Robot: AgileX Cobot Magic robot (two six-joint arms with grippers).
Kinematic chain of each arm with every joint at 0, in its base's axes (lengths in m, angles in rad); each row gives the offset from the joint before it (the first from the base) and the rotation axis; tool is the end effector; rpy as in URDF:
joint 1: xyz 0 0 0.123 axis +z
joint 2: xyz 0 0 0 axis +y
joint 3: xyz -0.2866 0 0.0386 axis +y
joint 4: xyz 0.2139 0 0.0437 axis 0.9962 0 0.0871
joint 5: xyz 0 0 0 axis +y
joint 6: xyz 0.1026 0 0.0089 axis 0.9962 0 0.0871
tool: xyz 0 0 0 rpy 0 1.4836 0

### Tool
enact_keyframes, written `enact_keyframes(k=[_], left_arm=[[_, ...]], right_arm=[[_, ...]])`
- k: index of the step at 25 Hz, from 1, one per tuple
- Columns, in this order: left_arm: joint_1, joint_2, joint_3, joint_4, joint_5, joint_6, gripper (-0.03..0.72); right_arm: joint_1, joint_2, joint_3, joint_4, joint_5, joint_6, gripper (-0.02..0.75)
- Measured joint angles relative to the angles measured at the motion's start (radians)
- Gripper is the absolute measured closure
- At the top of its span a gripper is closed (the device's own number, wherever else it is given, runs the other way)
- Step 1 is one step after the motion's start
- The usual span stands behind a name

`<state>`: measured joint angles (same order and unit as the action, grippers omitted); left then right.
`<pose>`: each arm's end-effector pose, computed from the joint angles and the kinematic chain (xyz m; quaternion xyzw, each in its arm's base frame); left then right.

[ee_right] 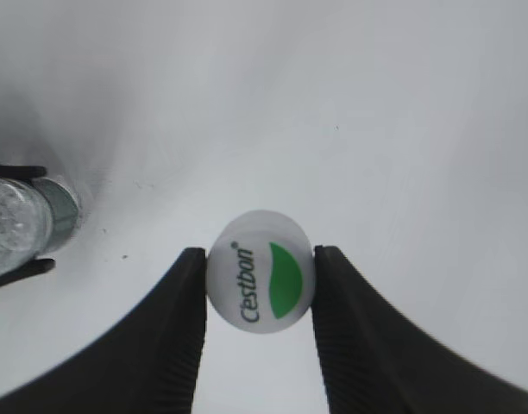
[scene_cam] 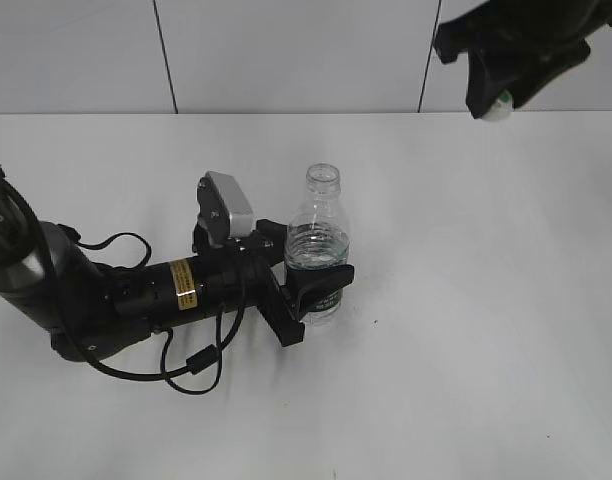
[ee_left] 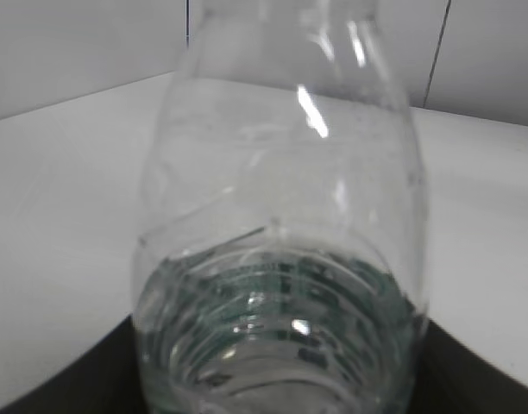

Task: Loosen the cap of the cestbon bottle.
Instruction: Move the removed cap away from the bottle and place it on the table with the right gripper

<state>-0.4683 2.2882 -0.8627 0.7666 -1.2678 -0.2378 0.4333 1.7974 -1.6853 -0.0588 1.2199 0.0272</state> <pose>0.2973 -0.2268 0.0946 0.4009 0.6366 -0.3923 0.5293 0.3222 0.1428 0.3157 -0.2043 0.9649 0.0089 0.1645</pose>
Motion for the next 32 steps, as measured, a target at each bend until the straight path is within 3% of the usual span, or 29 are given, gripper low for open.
enact_keyframes(k=[5,14,32], left_arm=[[0.000,0.000,0.000,-0.005,0.000,0.000,0.283],[0.000,0.000,0.000,-0.012,0.000,0.000,0.283],[0.000,0.000,0.000,-0.018,0.001,0.000,0.283]], right_arm=[[-0.058,0.001,0.170,0.019,-0.034,-0.008,0.448],[-0.080,0.028,0.494,0.040,-0.393,-0.021,0.448],[-0.096,0.200,0.520,0.037,-0.533,-0.037,0.448]])
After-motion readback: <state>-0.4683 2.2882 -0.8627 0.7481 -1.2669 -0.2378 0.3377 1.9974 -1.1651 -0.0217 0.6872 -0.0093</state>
